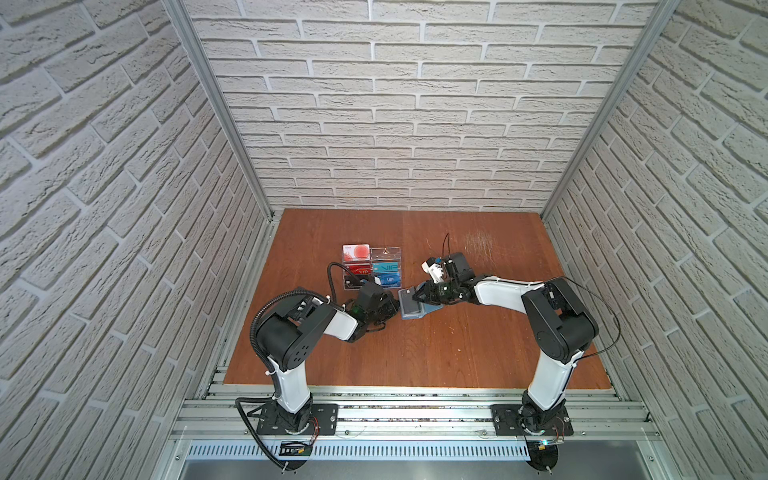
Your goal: Take the credit cards out of the card holder
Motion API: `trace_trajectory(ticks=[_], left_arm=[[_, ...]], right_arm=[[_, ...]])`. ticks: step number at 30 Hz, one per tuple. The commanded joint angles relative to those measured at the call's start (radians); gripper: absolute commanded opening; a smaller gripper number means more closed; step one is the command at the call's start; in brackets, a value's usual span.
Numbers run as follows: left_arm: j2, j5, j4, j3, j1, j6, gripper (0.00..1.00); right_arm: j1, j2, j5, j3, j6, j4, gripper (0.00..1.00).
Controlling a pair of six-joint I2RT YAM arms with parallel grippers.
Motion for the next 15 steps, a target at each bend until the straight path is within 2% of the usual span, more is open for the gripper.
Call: trace_trajectory(ticks=[1,15], left_arm=[[0.028,0.001,-0.025,-0.011,-0.008,0.007,0.0],[0.027,-0.001,-0.022,-0.015,-0.01,0.007,0.0]], right_arm=[[0.0,-0.015,-0.051,-0.021,0.01,0.043,0.13],[-0.042,-0.023,-0.089,-0.055,0.058,0.099,0.13]])
